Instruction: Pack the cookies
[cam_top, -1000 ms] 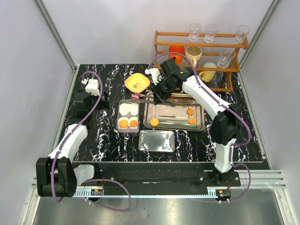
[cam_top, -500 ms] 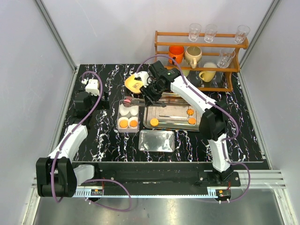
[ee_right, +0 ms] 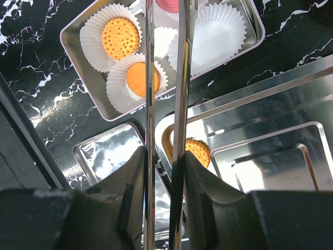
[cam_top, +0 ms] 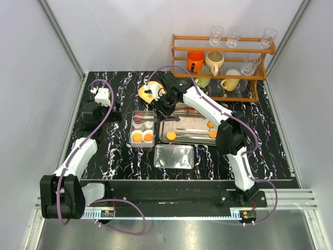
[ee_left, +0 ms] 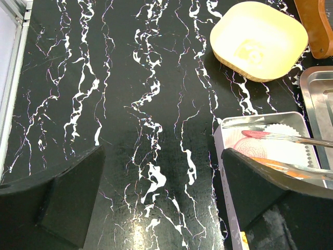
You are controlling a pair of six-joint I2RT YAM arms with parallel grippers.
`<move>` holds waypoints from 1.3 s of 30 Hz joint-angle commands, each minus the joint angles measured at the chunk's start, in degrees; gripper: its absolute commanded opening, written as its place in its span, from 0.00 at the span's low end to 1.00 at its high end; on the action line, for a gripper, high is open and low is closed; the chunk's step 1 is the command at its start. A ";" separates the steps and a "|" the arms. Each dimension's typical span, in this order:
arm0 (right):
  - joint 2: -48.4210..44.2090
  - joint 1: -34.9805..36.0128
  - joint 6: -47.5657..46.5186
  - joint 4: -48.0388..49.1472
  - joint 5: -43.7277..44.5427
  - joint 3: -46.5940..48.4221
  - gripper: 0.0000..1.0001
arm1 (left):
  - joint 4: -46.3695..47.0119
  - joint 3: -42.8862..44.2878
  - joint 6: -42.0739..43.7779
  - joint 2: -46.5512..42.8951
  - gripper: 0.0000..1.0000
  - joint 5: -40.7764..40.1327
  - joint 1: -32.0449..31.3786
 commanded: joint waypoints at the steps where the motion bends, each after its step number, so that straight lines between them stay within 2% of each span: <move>1: 0.35 0.84 0.36 0.39 -0.84 3.03 0.22 | 3.59 -0.25 -0.35 -0.35 0.99 0.43 0.36; 19: 1.49 1.28 -0.08 0.57 -0.40 2.32 0.27 | 3.59 -0.51 -0.17 -0.61 0.99 0.52 0.36; 22: 1.49 1.28 -0.16 0.66 -0.14 2.32 0.31 | 3.59 -0.51 -0.17 -0.52 0.99 0.61 0.36; 26: 1.49 1.36 -0.16 0.83 0.13 2.32 0.41 | 3.59 -0.60 -0.17 -0.70 0.99 0.52 0.36; 39: 0.52 1.36 0.01 0.83 0.83 2.76 0.49 | 3.50 -0.51 -0.17 -0.79 0.99 0.52 0.36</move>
